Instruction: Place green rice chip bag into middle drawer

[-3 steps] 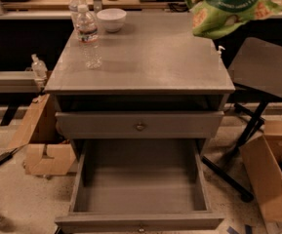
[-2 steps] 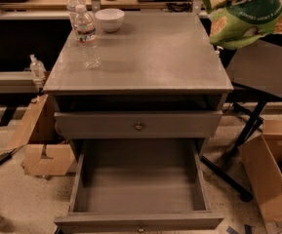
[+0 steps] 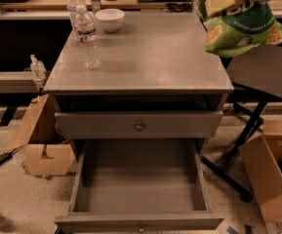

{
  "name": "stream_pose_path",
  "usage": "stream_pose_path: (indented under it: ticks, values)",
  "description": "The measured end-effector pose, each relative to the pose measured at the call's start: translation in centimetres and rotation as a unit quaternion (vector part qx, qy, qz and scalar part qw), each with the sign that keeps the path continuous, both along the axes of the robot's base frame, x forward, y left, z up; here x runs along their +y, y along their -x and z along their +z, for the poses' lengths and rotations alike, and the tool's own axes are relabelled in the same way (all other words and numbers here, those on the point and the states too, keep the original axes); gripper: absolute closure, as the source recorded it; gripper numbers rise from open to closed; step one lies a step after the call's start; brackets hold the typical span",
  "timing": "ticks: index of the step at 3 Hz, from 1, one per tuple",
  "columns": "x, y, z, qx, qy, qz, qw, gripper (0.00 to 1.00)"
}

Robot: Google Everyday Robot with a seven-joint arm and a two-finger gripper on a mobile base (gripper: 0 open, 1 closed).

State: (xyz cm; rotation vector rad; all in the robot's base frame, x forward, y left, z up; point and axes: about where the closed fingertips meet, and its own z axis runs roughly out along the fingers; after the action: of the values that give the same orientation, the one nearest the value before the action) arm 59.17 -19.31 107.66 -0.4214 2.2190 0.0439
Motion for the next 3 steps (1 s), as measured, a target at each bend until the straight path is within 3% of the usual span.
stream_pose_path:
  ticks: [1, 2, 3]
  values:
    - [-0.7, 2.8, -1.9, -0.008, -0.078, -0.025, 0.9966, 1.0]
    - [-3.1, 6.8, -4.4, -0.032, -0.136, -0.053, 0.9888, 1.0]
    - [-5.3, 7.7, -11.9, -0.023, -0.168, -0.077, 0.9826, 1.0]
